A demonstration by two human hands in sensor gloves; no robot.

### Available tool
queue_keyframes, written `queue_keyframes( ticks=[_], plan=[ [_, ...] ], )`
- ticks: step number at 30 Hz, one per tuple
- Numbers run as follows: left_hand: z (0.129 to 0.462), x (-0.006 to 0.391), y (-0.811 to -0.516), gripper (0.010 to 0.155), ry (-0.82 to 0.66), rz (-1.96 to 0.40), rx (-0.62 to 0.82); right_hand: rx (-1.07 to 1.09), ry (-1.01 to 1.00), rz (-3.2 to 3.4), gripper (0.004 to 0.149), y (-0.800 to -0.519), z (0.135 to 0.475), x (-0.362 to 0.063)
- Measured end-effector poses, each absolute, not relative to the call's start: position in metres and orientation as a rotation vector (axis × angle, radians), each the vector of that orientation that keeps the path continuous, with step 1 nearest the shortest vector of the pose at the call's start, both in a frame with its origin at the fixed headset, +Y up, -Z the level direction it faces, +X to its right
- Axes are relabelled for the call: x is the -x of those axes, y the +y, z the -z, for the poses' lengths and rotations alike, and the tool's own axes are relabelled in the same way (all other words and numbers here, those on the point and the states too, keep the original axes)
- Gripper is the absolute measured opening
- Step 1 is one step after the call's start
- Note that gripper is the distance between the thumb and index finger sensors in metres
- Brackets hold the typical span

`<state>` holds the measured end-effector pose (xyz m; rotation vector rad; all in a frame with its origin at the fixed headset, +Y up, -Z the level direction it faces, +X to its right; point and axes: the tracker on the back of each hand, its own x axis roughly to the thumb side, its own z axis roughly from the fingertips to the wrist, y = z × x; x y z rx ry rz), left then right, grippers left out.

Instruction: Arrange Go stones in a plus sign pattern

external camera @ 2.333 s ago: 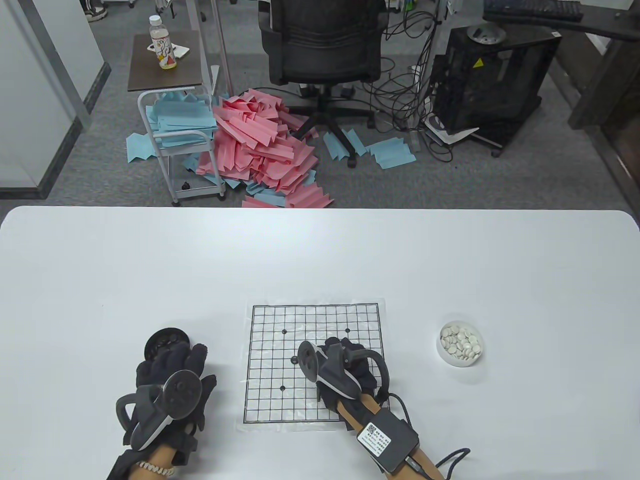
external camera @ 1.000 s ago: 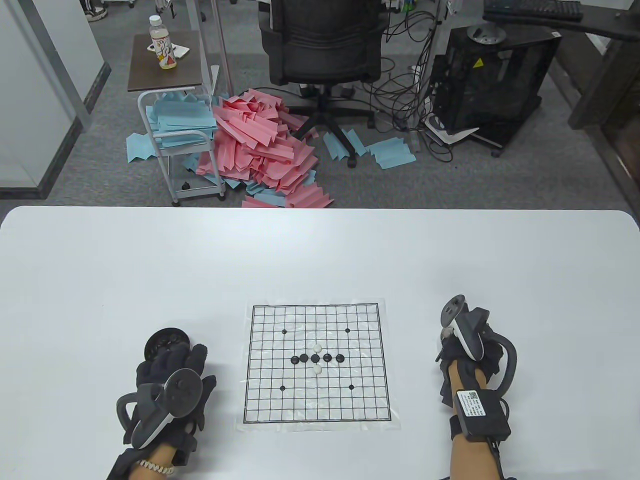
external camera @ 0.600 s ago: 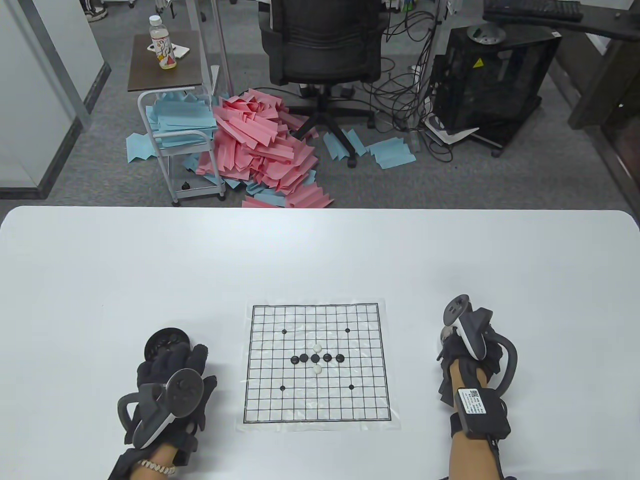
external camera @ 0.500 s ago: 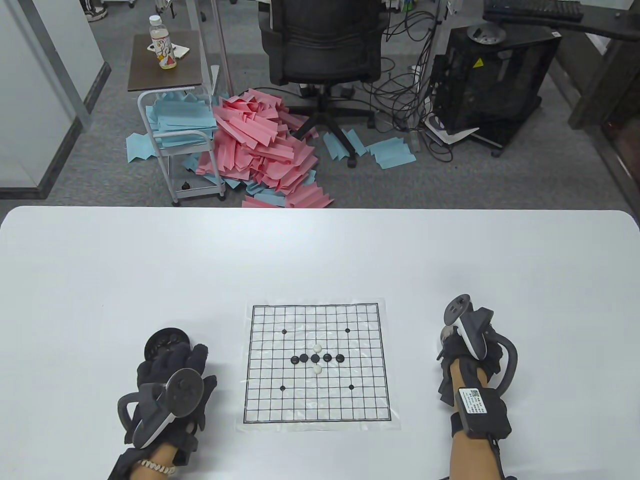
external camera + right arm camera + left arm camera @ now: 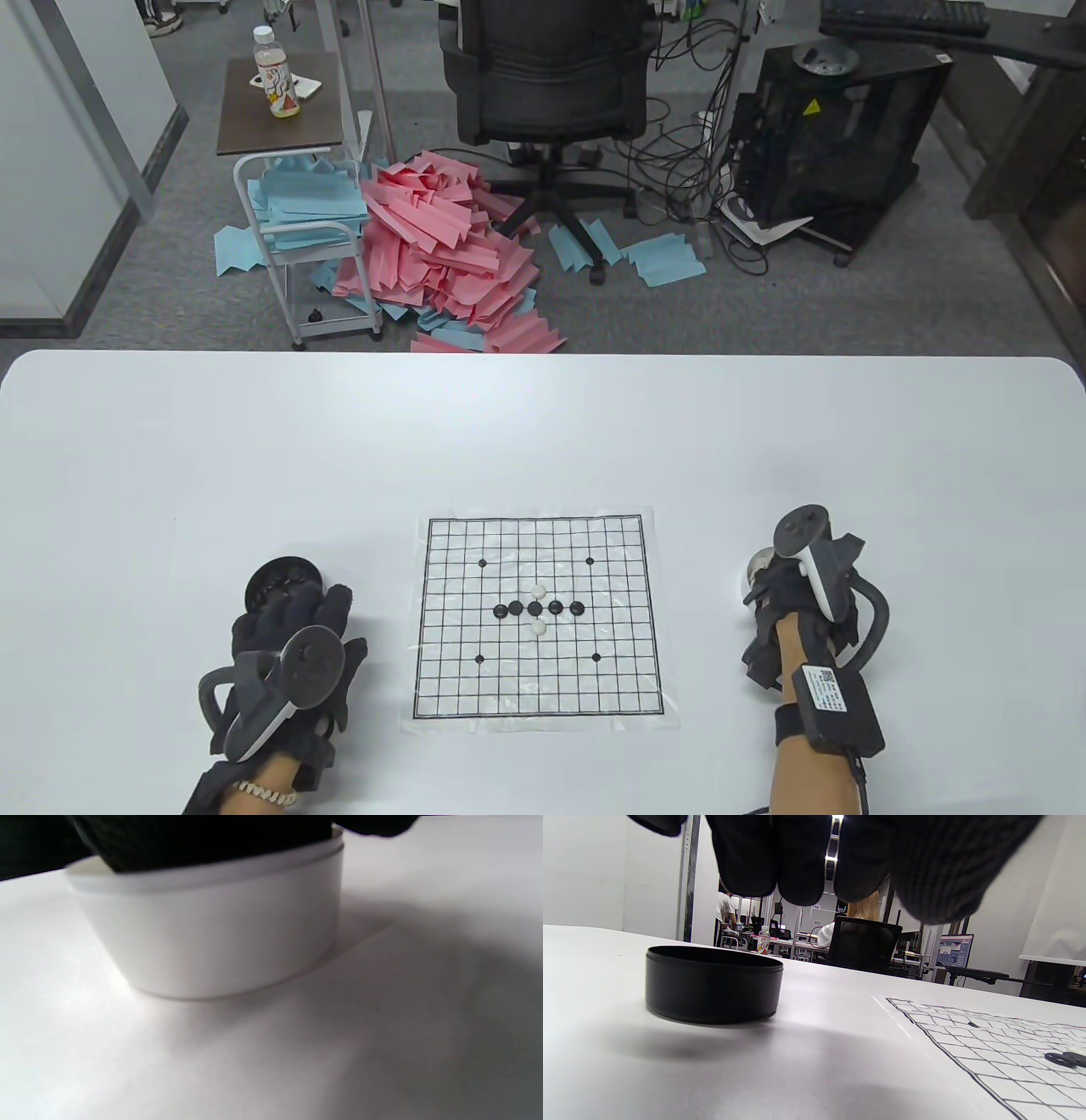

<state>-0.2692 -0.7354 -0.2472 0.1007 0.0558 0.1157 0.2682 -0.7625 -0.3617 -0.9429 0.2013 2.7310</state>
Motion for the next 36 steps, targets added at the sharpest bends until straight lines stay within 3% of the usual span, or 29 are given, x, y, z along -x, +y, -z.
queue_keyframes(
  ticks=[8, 16, 25, 36],
  plan=[
    [0.247, 0.270, -0.735, 0.069, 0.053, -0.117, -0.104, 0.764, 0.006, -2.774, 0.037, -0.726, 0.365, -0.228],
    [0.247, 0.271, -0.735, 0.070, 0.052, -0.122, -0.111, 0.428, -0.015, -2.794, 0.036, -0.695, 0.373, -0.128],
    [0.246, 0.274, -0.735, 0.069, 0.050, -0.125, -0.116, 0.315, 0.194, -2.845, 0.036, -0.726, 0.374, -0.043],
    [0.246, 0.275, -0.735, 0.069, 0.052, -0.127, -0.111, 0.400, 0.280, -2.965, 0.036, -0.761, 0.374, -0.016]
  ],
)
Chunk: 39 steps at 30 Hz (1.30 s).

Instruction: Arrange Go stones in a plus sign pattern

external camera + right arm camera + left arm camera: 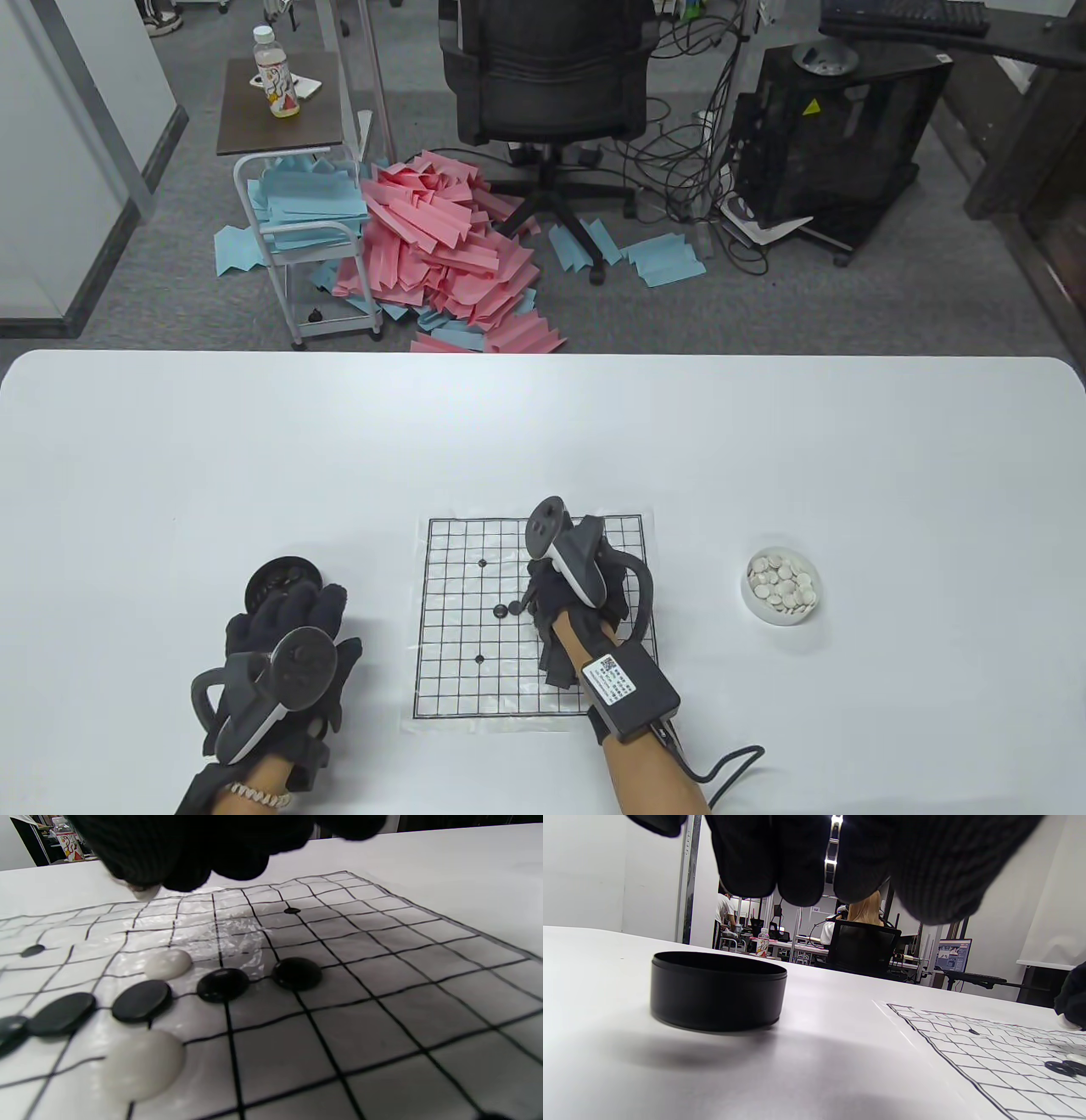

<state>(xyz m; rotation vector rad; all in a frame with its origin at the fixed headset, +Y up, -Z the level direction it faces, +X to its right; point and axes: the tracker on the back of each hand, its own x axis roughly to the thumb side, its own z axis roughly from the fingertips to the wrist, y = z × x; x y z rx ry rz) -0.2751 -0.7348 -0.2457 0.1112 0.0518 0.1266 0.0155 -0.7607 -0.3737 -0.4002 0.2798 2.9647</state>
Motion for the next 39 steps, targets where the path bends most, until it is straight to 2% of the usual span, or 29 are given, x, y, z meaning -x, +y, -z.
queue_keyframes(
  ticks=[28, 34, 39],
  plan=[
    [0.246, 0.274, -0.735, 0.069, 0.050, -0.128, -0.112, 0.428, 0.374, -2.884, 0.038, -0.776, 0.375, -0.022],
    [0.246, 0.274, -0.735, 0.069, 0.051, -0.129, -0.114, 0.418, 0.349, -2.899, 0.040, -0.777, 0.376, -0.024],
    [0.246, 0.275, -0.735, 0.070, 0.051, -0.133, -0.114, 0.408, 0.245, -2.872, 0.044, -0.762, 0.376, -0.040]
  ],
)
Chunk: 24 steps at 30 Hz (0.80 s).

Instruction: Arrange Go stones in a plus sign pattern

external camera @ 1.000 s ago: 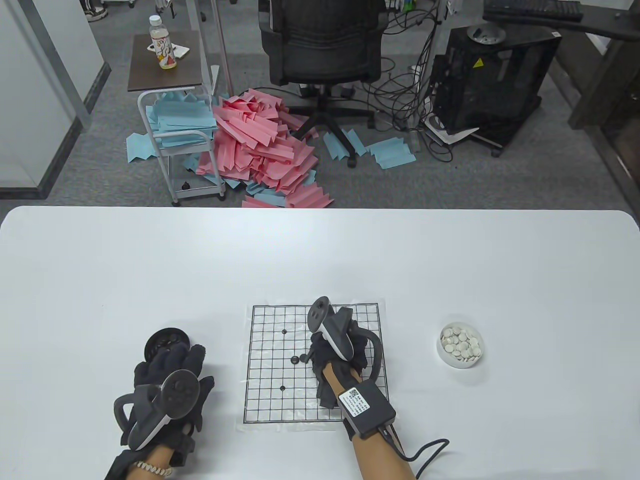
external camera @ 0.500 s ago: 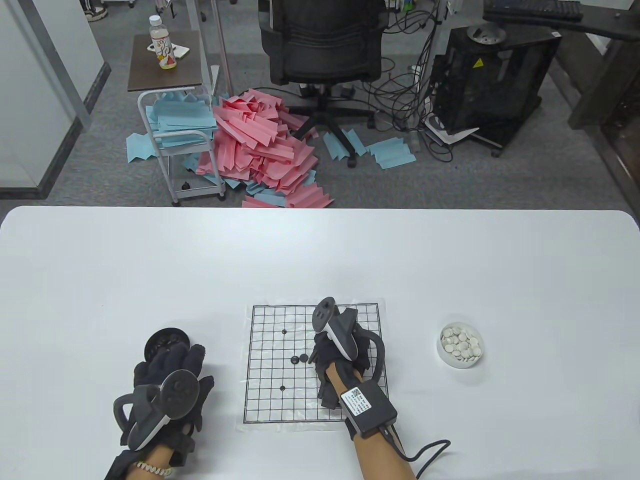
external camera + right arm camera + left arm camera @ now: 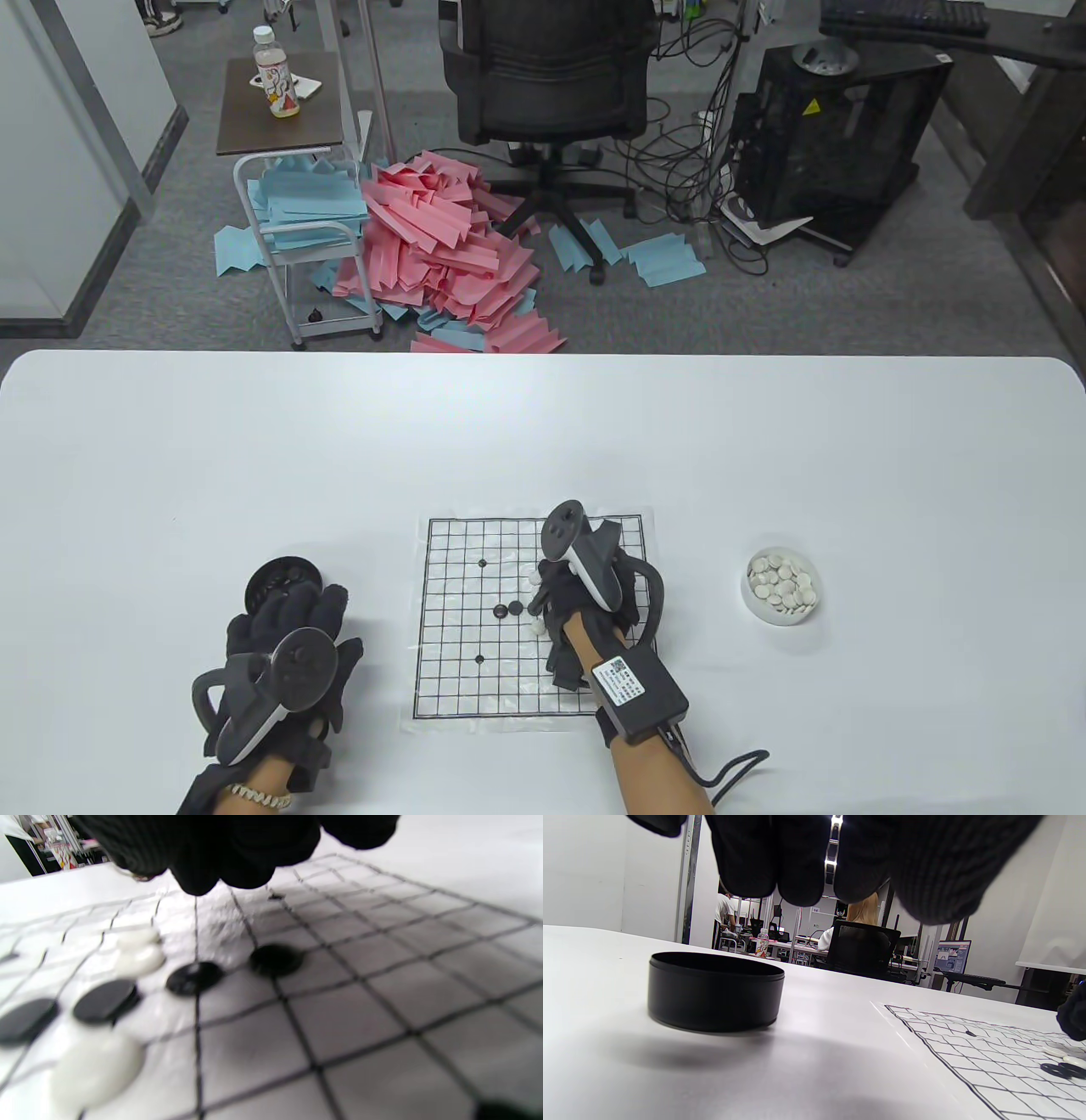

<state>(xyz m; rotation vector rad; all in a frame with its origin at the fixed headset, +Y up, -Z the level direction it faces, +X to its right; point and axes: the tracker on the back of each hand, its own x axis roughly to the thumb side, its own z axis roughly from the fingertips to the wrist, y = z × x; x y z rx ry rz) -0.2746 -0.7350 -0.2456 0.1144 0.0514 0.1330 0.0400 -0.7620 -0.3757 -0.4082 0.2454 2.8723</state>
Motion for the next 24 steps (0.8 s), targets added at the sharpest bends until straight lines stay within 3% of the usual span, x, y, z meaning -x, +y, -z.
queue_keyframes(
  ticks=[8, 13, 24],
  plan=[
    [0.246, 0.273, -0.736, 0.070, 0.050, -0.131, -0.109, 0.477, 0.017, -3.011, 0.046, -0.719, 0.375, -0.103],
    [0.246, 0.272, -0.736, 0.070, 0.048, -0.126, -0.106, 0.604, -0.019, -3.025, 0.045, -0.704, 0.370, -0.156],
    [0.246, 0.271, -0.736, 0.069, 0.051, -0.124, -0.101, 0.825, 0.135, -3.041, 0.046, -0.728, 0.359, -0.236]
  ],
)
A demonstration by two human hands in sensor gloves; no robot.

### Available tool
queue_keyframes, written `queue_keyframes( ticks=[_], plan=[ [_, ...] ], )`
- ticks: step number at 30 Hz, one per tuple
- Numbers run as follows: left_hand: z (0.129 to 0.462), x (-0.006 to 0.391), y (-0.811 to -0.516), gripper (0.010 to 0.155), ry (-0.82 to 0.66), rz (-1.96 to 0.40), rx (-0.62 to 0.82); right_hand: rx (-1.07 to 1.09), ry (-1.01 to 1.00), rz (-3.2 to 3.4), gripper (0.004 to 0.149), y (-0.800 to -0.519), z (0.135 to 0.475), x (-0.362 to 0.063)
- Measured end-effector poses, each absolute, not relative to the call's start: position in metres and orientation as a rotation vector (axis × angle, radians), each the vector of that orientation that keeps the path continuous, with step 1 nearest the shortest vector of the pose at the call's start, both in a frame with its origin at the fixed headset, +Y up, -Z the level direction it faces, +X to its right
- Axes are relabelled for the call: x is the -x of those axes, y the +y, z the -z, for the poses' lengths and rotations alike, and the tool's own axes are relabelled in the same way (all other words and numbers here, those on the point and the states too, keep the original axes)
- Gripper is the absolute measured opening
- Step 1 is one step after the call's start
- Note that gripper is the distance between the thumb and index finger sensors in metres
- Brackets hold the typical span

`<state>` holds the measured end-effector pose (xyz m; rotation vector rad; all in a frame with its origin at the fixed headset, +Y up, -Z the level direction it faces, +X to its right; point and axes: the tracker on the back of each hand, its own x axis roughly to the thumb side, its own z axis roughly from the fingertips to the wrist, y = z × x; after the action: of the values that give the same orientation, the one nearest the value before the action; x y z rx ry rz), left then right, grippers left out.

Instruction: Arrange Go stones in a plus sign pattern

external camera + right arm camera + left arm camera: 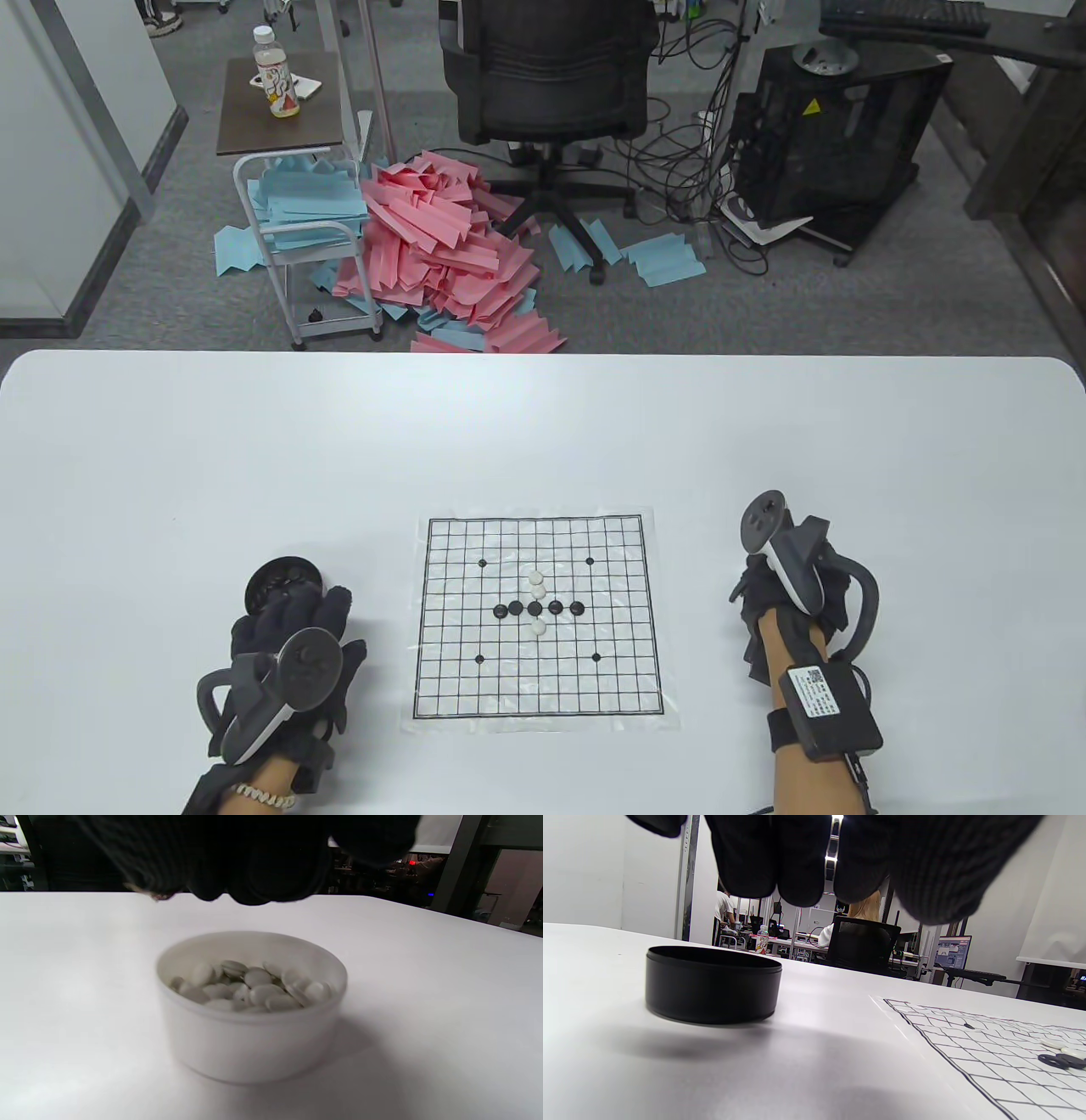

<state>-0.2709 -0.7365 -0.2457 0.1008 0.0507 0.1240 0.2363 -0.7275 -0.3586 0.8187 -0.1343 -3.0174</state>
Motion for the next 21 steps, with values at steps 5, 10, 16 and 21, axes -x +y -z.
queue_keyframes(
  ticks=[5, 10, 16, 21],
  plan=[
    [0.246, 0.270, -0.737, 0.069, 0.048, -0.121, -0.097, -0.805, -0.222, 2.954, 0.049, -0.747, 0.360, -0.243],
    [0.246, 0.270, -0.737, 0.069, 0.047, -0.122, -0.094, -0.834, -0.273, 2.907, 0.053, -0.760, 0.366, -0.244],
    [0.246, 0.271, -0.736, 0.069, 0.046, -0.124, -0.097, -0.881, -0.282, 2.841, 0.048, -0.767, 0.373, -0.241],
    [0.246, 0.270, -0.736, 0.069, 0.047, -0.123, -0.097, -0.865, -0.271, 2.827, 0.041, -0.770, 0.375, -0.238]
  ],
)
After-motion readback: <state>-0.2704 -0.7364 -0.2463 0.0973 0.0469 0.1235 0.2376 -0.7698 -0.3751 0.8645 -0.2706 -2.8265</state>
